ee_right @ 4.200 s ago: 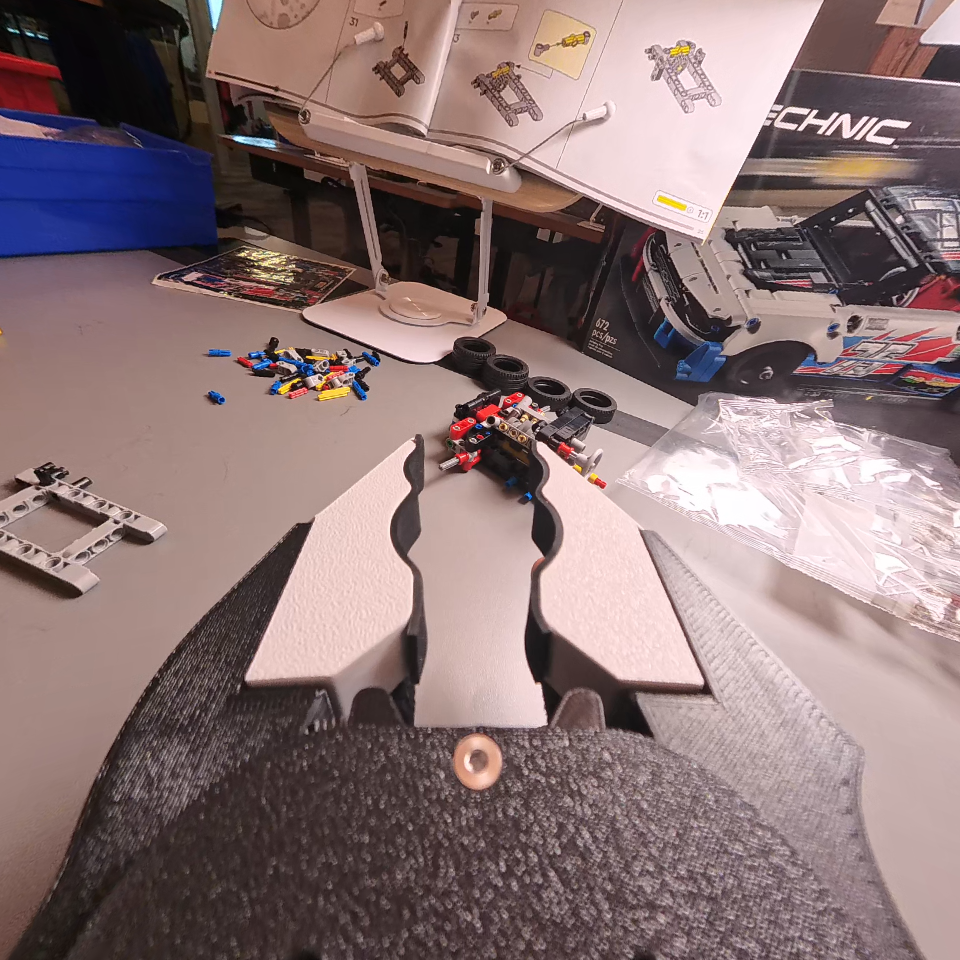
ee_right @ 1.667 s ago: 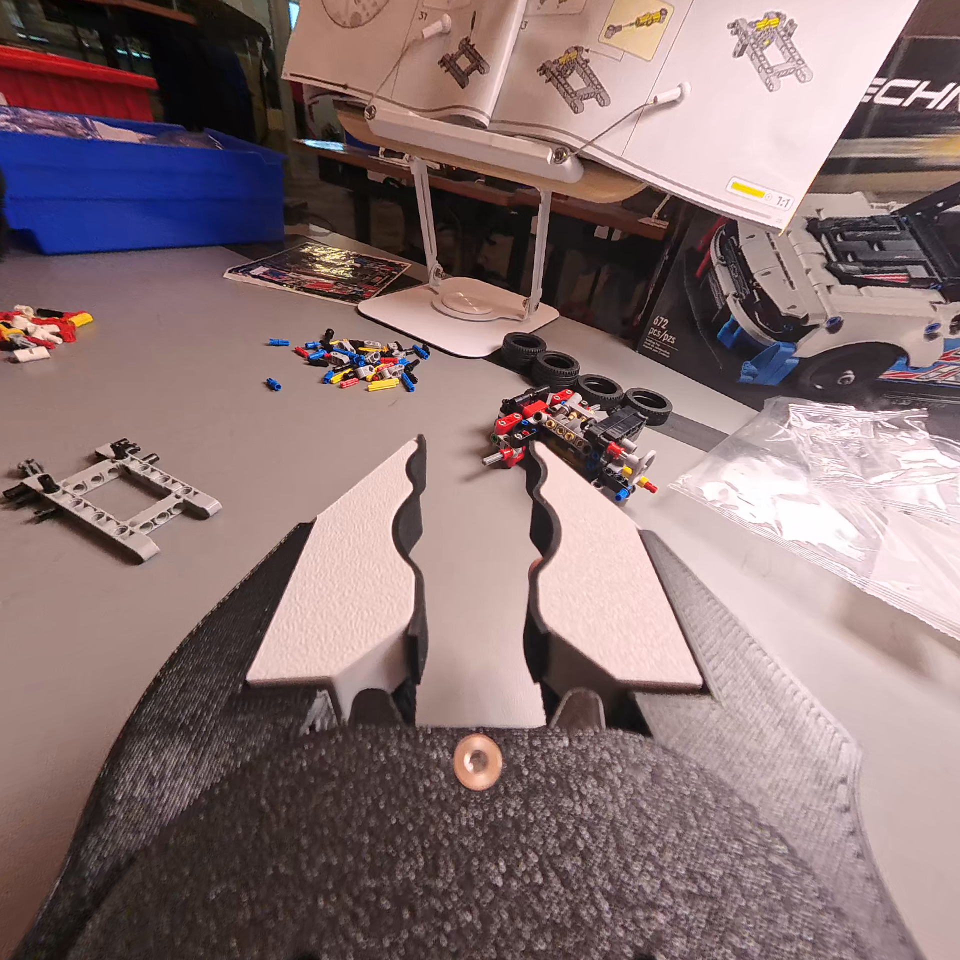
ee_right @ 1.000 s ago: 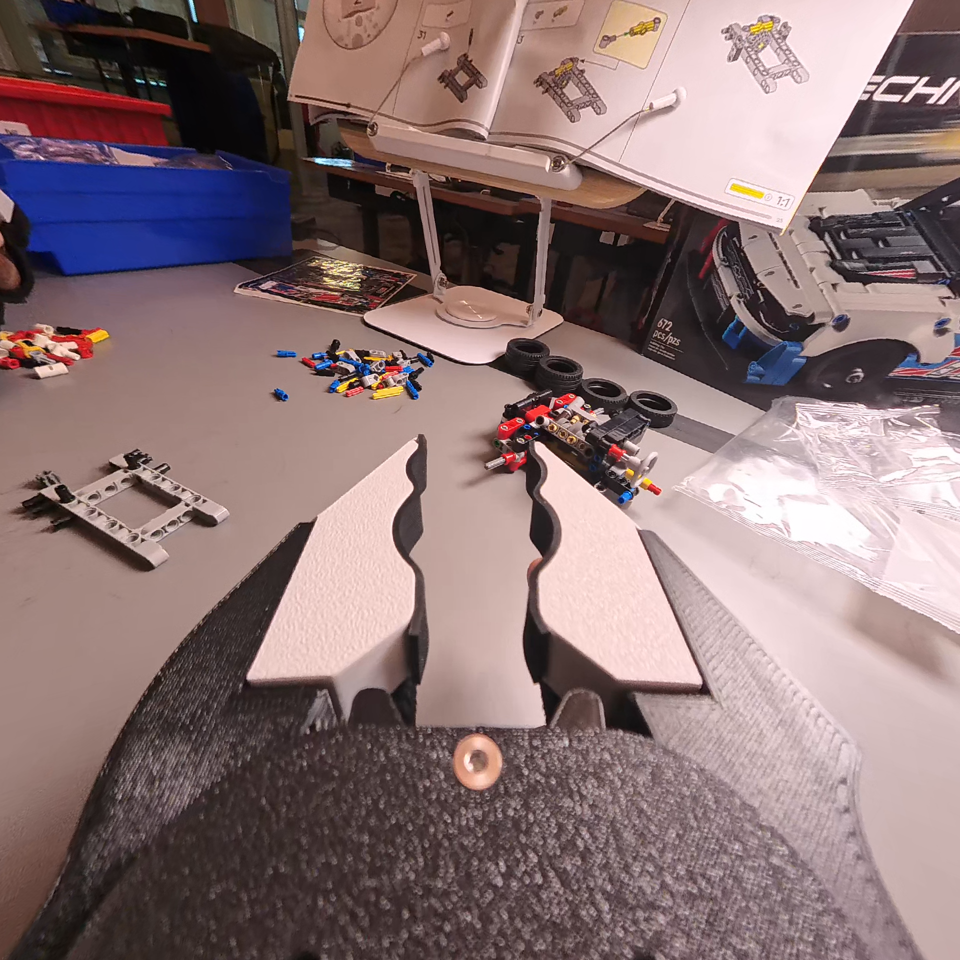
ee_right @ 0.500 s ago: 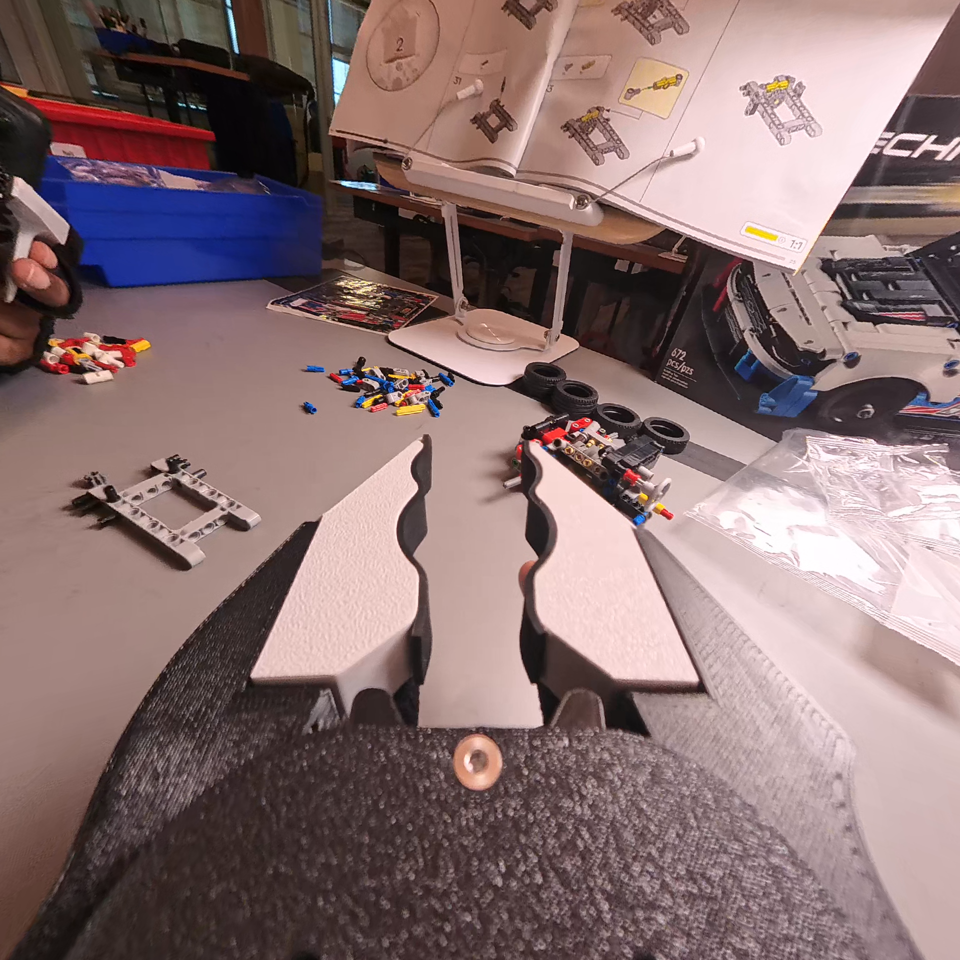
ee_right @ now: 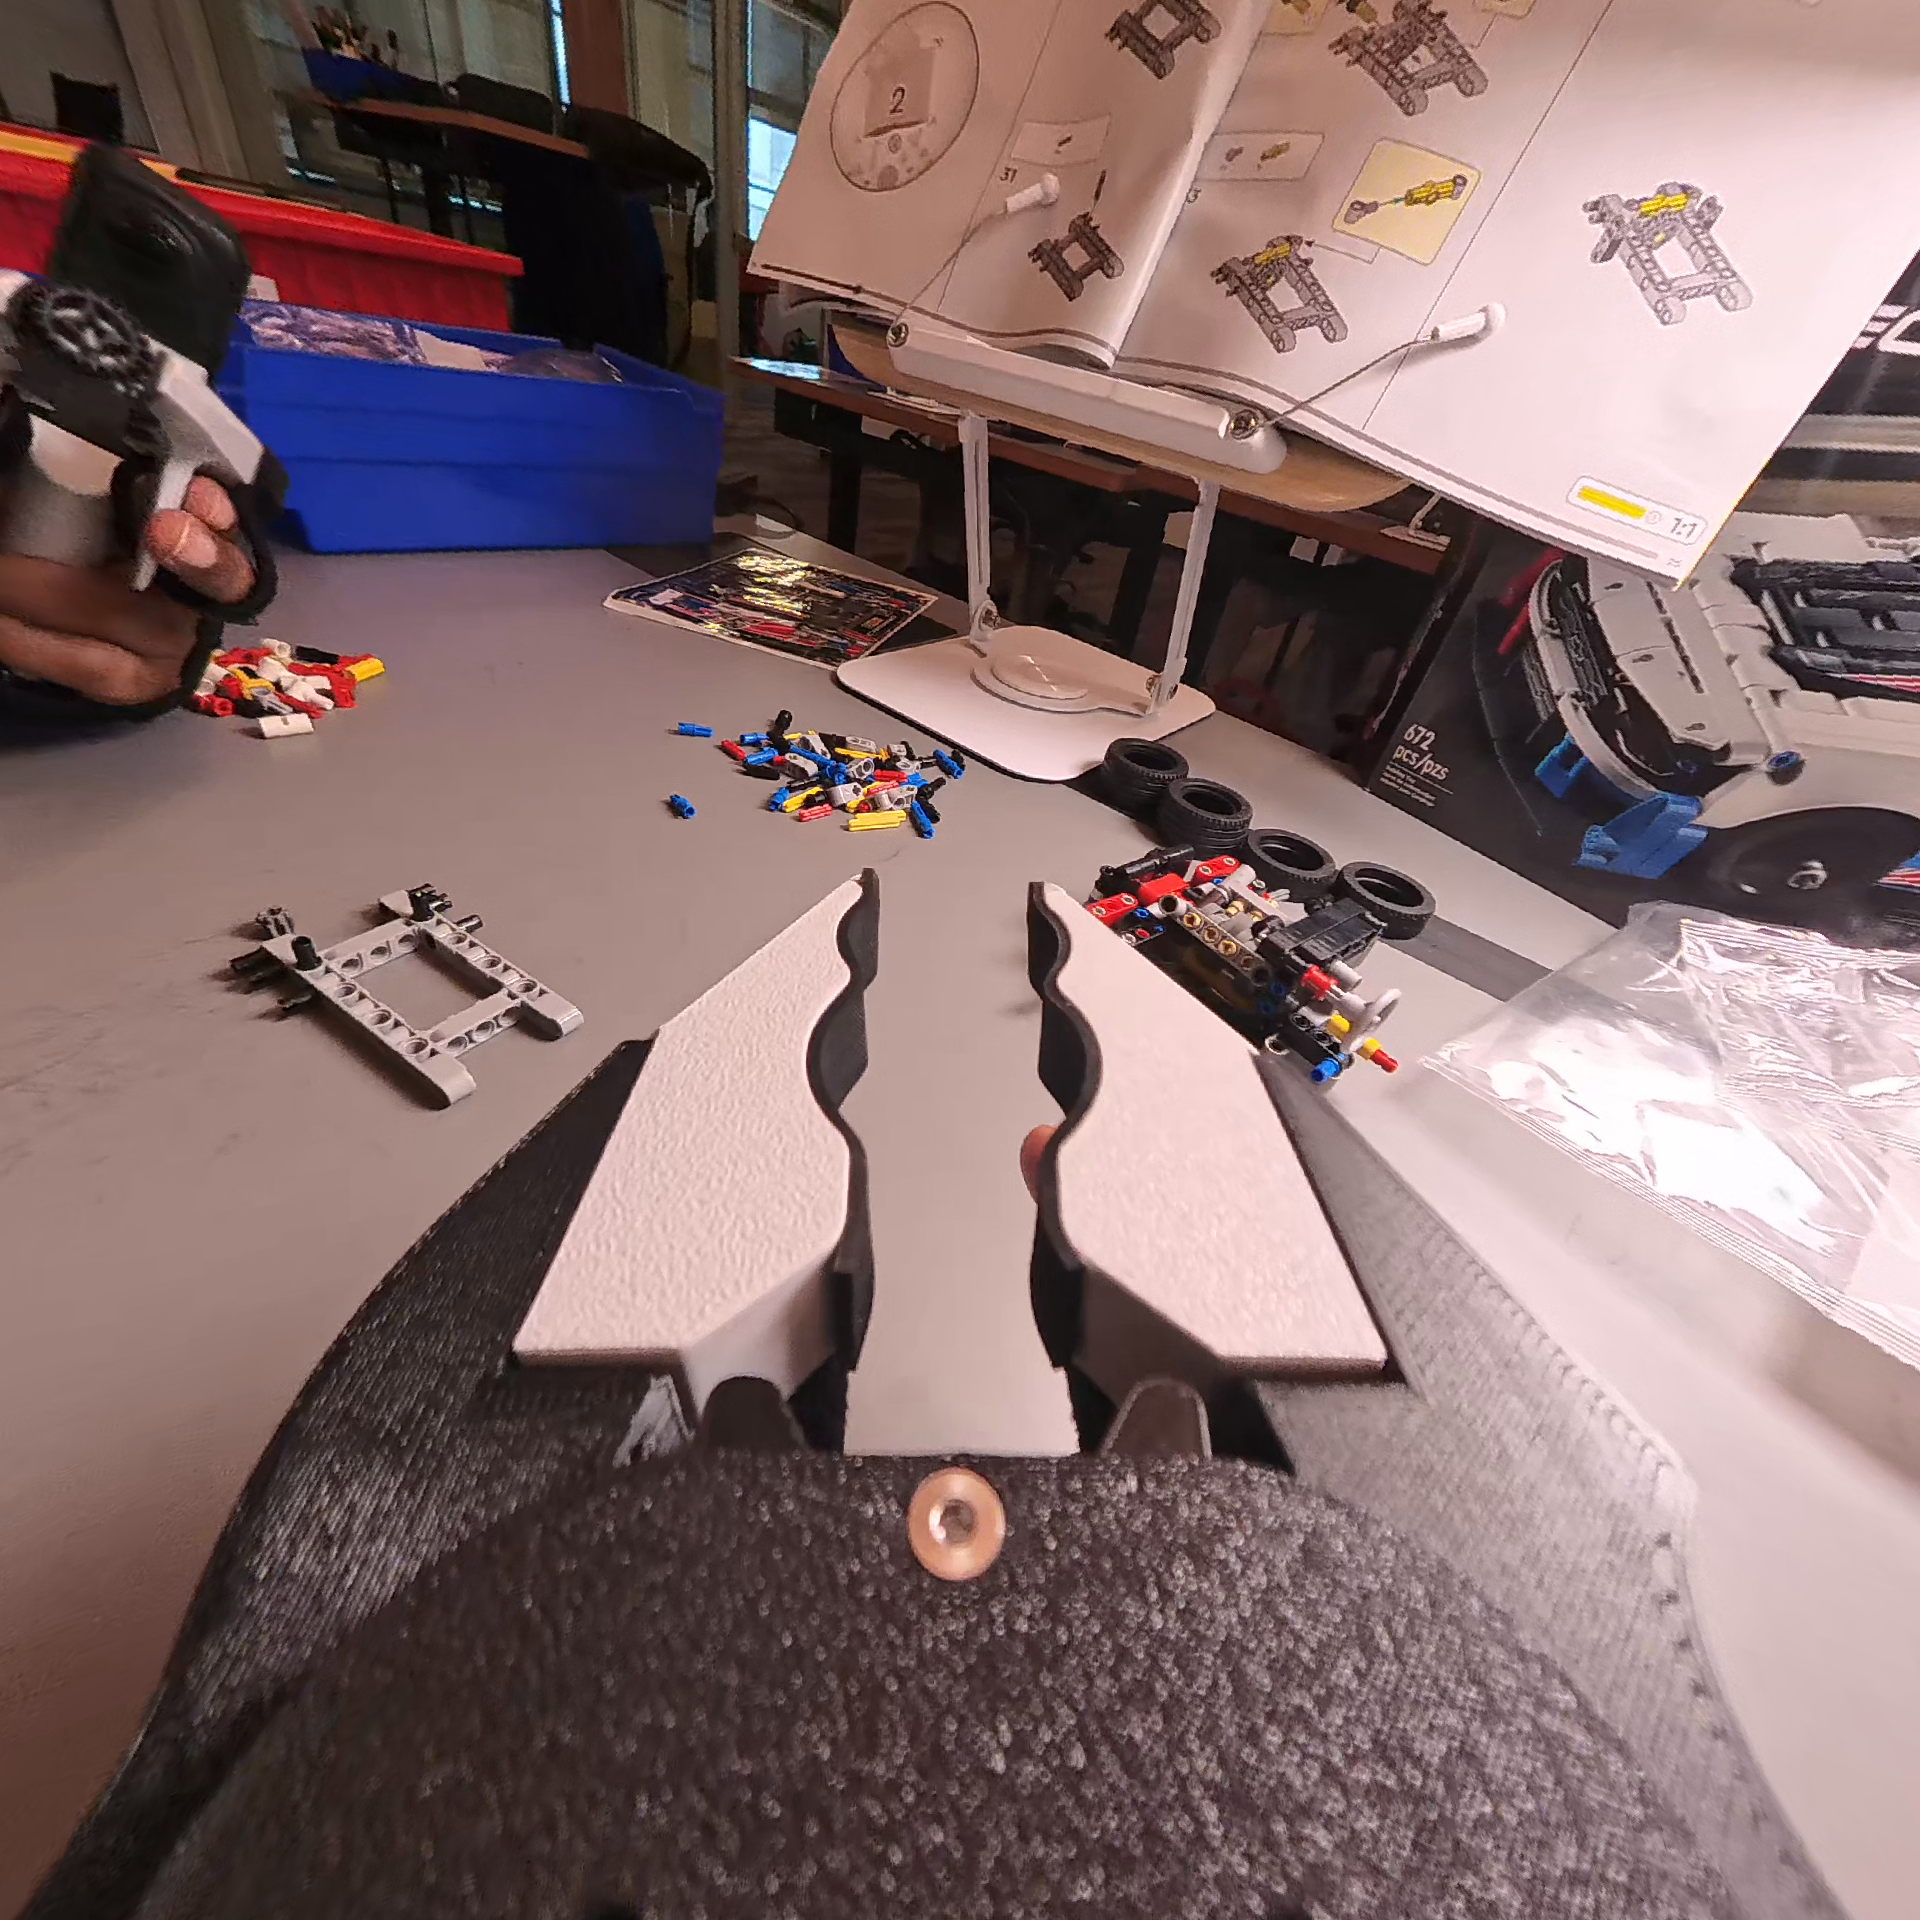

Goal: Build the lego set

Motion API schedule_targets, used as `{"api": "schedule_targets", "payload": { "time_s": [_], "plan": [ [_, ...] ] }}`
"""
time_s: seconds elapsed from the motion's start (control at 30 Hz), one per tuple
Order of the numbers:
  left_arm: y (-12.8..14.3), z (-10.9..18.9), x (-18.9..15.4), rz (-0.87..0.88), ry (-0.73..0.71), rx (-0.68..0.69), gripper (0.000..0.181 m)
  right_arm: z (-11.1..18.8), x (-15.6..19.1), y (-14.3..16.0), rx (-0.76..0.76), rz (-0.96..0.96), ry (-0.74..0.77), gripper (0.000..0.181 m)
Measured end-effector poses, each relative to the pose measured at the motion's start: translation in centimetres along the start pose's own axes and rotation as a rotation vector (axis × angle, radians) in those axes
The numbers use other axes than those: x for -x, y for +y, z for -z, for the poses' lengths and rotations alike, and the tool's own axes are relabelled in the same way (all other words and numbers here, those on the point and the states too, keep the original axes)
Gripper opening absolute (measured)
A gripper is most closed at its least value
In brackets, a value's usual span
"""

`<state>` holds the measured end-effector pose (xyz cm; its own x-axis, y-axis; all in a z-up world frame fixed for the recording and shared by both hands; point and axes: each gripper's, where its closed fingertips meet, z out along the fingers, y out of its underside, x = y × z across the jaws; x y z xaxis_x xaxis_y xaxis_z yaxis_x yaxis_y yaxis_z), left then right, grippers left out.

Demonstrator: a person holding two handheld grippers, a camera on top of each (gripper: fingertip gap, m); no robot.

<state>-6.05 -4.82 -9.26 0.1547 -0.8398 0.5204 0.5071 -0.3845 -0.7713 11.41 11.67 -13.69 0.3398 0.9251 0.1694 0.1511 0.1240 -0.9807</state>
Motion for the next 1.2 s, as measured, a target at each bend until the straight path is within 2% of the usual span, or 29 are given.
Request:
{"api": "schedule_targets", "payload": {
  "time_s": [0.17,0.3,0.6,0.73,0.9,0.97,1.1,1.2],
  "plan": [
    [-3.0,1.8,-1.2,0.083,0.159,-0.189,0.018,-0.1,0.8,-0.2,-0.005,-0.001,-0.03,0.027],
    [-3.5,2.2,-2.4,0.086,0.242,-0.213,0.018,-0.3,1.9,-0.3,0.002,0.028,-0.061,0.027],
    [-2.7,1.5,-4.1,0.065,0.305,-0.159,0.018,-0.6,3.6,-0.2,0.015,0.041,-0.122,0.027],
    [-2.4,1.1,-4.4,0.062,0.319,-0.137,0.018,-1.1,6.1,-1.3,-0.02,0.003,-0.222,0.027],
    [-1.9,-0.5,-3.7,0.055,0.295,-0.064,0.018,-2.9,12.8,-5.2,-0.106,-0.047,-0.518,0.027],
    [-1.6,-1.9,-3.2,0.029,0.257,0.001,0.018,-3.4,15.2,-7.1,-0.137,0.011,-0.616,0.027],
    [-0.6,-5.1,-3.2,0.025,0.249,0.115,0.018,-4.7,17.4,-9.4,-0.187,0.17,-0.684,0.038],
    [0.8,-6.9,-3.1,0.043,0.252,0.19,0.02,-4.5,17.8,-10.1,-0.227,0.212,-0.69,0.043]
  ]
}}
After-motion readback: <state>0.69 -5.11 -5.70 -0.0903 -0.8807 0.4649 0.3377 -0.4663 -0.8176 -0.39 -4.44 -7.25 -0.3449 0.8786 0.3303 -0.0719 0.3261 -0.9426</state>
